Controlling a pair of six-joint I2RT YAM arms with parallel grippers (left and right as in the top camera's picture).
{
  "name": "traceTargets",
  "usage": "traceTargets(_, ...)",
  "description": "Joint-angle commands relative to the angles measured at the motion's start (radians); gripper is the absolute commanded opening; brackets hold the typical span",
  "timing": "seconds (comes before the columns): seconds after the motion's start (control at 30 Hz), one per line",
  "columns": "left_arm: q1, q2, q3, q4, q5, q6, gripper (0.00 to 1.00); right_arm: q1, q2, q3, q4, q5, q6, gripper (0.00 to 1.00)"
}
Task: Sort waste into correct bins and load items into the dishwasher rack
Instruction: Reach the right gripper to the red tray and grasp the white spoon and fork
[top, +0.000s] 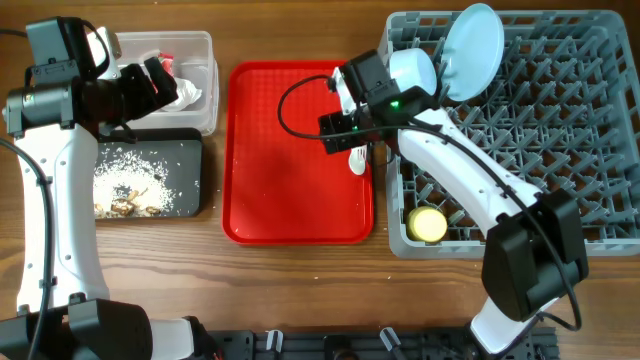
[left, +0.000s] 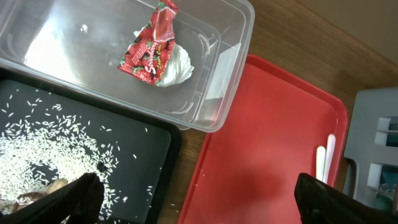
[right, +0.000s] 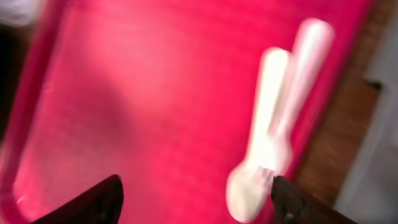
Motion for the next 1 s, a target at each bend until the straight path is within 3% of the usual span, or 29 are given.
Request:
traceTargets(0.0, 0.005, -0.012, 0.012, 0.000, -0.005, 0.008, 1.00, -0.004, 0.040, 0.002, -0.012, 0.175, 0.123, 0.77)
traceTargets(0.37, 0.005, -0.012, 0.012, 0.000, -0.006, 0.008, 1.00, -0.002, 0.185, 0.002, -0.012, 0.163, 0.132, 0.76)
traceTargets(0.97, 0.005, -0.012, 0.012, 0.000, -0.006, 0.008, 1.00, 0.004, 0.192, 0.002, 0.083, 0.153, 0.020, 0.75)
